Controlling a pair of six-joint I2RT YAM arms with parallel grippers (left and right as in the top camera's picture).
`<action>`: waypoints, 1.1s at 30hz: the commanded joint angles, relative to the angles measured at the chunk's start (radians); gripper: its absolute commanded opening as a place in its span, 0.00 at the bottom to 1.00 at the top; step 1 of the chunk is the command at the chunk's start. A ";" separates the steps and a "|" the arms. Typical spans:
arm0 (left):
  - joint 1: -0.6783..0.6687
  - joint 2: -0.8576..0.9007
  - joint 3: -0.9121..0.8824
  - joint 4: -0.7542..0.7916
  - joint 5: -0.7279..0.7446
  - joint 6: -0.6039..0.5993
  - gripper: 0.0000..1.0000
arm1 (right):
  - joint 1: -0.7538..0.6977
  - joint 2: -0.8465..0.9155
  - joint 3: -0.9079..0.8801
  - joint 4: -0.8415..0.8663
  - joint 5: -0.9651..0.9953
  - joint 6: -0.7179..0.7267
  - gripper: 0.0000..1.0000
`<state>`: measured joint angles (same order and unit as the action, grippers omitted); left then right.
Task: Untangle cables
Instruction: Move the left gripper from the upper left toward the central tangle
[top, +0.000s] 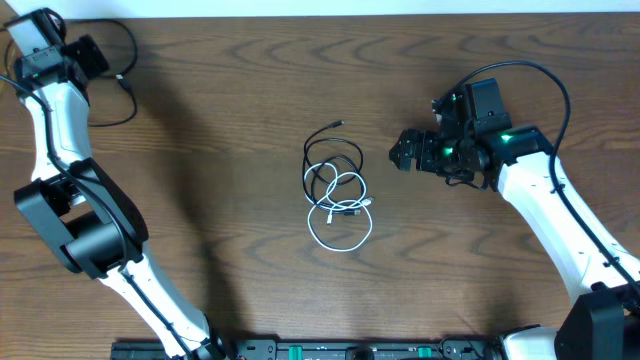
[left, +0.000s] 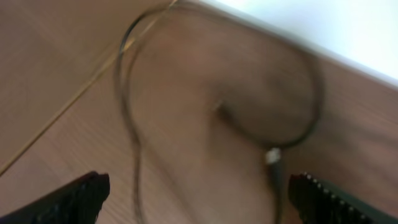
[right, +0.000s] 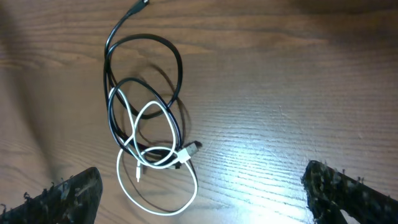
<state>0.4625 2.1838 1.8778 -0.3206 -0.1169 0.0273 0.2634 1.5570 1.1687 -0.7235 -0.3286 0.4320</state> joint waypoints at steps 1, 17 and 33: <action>0.015 0.021 -0.009 -0.097 -0.300 -0.136 0.97 | 0.007 -0.012 -0.006 0.011 -0.046 -0.002 0.99; 0.119 0.142 -0.009 -0.267 0.134 -0.436 0.97 | 0.007 -0.012 -0.006 0.021 -0.066 0.001 0.99; 0.103 0.166 -0.008 0.240 0.656 -0.846 0.08 | 0.007 -0.012 -0.006 0.000 -0.067 0.001 0.99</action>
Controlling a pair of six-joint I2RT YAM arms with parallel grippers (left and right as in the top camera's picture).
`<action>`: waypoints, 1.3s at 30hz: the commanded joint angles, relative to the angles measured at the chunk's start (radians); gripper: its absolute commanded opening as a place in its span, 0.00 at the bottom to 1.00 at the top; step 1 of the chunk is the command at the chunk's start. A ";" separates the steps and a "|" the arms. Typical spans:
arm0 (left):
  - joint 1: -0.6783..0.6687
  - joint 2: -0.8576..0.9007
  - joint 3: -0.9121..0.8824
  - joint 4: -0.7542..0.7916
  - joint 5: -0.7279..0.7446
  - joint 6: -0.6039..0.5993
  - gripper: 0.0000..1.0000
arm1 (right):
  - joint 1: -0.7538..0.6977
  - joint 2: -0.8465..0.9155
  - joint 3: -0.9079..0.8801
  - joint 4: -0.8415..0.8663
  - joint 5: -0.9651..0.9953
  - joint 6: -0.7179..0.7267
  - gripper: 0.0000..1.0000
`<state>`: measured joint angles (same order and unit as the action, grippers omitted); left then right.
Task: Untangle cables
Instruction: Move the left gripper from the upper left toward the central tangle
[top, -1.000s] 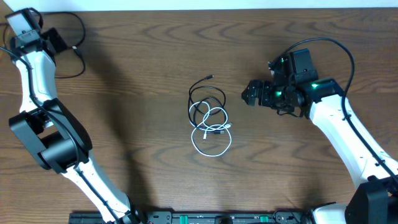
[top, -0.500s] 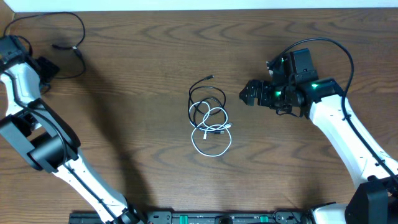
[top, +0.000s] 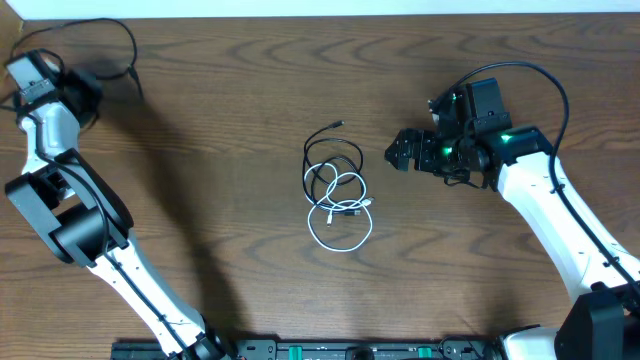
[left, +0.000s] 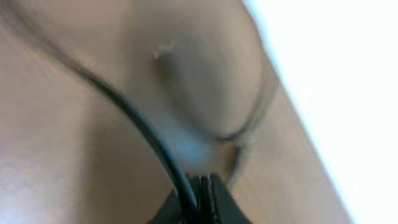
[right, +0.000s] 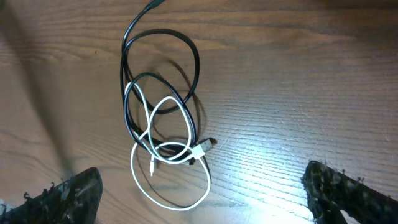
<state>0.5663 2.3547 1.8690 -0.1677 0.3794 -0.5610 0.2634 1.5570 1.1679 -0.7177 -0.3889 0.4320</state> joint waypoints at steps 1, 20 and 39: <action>-0.001 -0.005 0.000 0.134 0.172 -0.315 0.08 | 0.007 -0.012 -0.006 -0.009 -0.006 0.001 0.99; -0.087 0.026 0.001 0.064 0.243 -0.016 0.84 | 0.024 -0.012 -0.006 -0.056 -0.010 0.023 0.99; -0.094 -0.243 0.001 -0.499 0.208 -0.019 0.95 | 0.115 -0.012 -0.006 -0.046 0.028 0.023 0.99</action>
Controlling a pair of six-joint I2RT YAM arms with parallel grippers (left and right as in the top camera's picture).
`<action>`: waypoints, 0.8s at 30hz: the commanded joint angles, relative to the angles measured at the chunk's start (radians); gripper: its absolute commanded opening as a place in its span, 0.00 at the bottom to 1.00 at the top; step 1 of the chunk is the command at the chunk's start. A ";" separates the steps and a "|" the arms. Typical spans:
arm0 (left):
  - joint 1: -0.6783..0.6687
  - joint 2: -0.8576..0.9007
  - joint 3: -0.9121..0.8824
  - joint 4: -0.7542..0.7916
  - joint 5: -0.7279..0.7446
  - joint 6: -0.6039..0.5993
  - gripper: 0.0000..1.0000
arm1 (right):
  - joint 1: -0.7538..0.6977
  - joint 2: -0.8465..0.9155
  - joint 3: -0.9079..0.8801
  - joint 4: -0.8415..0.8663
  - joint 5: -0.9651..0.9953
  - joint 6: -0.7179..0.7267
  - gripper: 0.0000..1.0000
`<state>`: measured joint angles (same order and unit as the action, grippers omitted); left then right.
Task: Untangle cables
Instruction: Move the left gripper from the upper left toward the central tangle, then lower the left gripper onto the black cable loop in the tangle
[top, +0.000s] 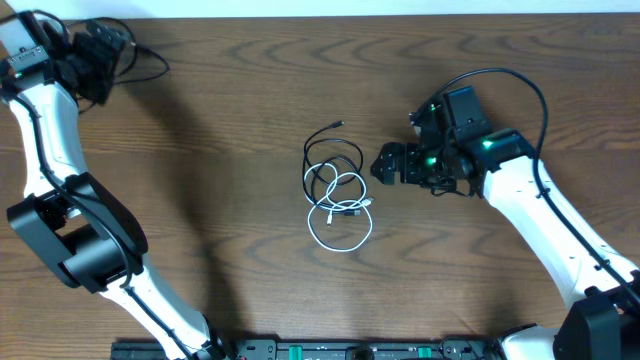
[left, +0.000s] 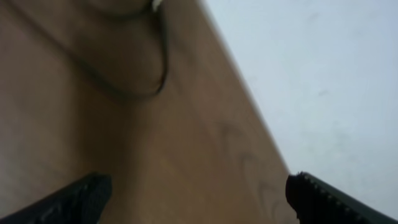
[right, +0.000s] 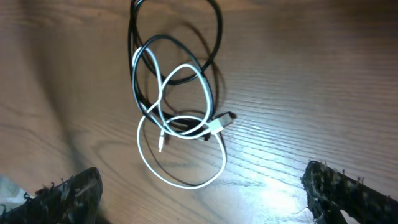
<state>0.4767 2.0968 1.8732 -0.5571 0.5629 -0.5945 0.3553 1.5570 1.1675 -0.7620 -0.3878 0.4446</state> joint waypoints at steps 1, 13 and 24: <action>-0.006 0.014 -0.003 -0.171 0.033 0.014 0.95 | 0.028 -0.012 -0.005 -0.002 0.035 0.011 0.99; -0.265 0.015 -0.031 -0.675 0.012 0.372 0.95 | 0.072 -0.012 -0.006 0.002 0.119 0.003 0.99; -0.616 0.015 -0.132 -0.558 -0.286 0.327 0.95 | -0.040 -0.012 -0.006 -0.088 0.238 0.003 0.99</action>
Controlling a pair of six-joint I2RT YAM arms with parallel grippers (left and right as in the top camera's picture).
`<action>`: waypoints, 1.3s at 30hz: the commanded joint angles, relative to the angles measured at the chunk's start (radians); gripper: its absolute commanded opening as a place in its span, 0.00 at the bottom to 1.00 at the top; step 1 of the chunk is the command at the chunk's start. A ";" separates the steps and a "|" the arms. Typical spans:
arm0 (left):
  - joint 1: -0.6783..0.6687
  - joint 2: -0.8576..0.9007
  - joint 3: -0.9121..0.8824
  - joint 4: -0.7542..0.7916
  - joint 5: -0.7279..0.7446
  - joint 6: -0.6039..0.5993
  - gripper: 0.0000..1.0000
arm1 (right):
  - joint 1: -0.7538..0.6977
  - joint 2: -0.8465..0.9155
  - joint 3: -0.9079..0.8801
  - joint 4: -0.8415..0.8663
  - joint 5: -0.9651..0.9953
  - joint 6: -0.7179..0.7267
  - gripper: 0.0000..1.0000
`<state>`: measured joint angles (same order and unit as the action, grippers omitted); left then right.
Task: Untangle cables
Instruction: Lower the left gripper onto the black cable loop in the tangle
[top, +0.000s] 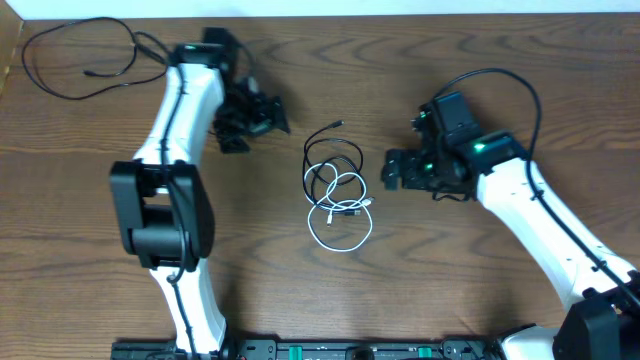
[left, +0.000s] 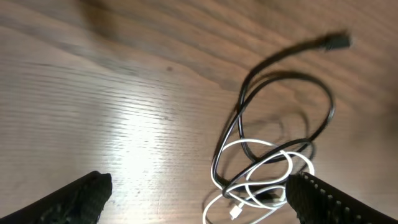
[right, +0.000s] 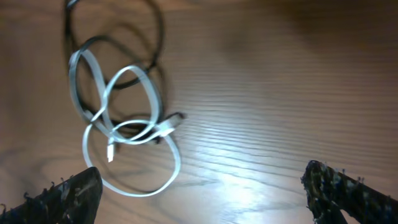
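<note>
A black cable (top: 334, 152) and a white cable (top: 341, 222) lie looped through each other at mid-table. My left gripper (top: 268, 118) hovers open just left of and beyond the tangle. In its wrist view (left: 199, 200) the black cable (left: 283, 112) and the white cable (left: 267, 182) lie ahead toward the right fingertip. My right gripper (top: 392, 172) is open just right of the tangle. Seen from the right wrist (right: 202, 199), the white cable (right: 130, 155) lies near the left fingertip and the black cable (right: 112, 37) beyond. Neither gripper holds anything.
A separate thin black cable (top: 85, 58) lies loosely spread in the far left corner of the wooden table (top: 480, 290). The table's far edge (top: 400, 16) meets a white surface. A dark rail runs along the near edge (top: 330, 350).
My left gripper, then open at the far left corner, now hovers open beside the tangle. The separate black cable stays in that corner. My right gripper shifted slightly; the tangle is unchanged.
My left gripper was open over a separate black cable at the far left corner, then shut on it, then open again with that cable lying spread in the corner. Now it is by the tangle. My right gripper stayed open right of the tangle, edging closer.
</note>
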<state>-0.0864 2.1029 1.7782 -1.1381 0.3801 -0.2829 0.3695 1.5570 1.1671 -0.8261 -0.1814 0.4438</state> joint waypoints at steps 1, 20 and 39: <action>-0.071 0.009 -0.053 0.041 -0.105 0.016 0.95 | -0.064 -0.012 -0.005 -0.034 0.023 0.004 0.99; -0.343 0.014 -0.173 0.296 -0.167 -0.394 0.82 | -0.030 -0.012 -0.104 0.076 -0.031 0.068 0.99; -0.345 0.029 -0.184 0.286 -0.213 -0.152 0.72 | -0.029 -0.012 -0.134 0.130 -0.035 0.068 0.99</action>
<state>-0.4324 2.1082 1.6047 -0.8547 0.1802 -0.5800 0.3355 1.5570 1.0382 -0.6979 -0.2104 0.4973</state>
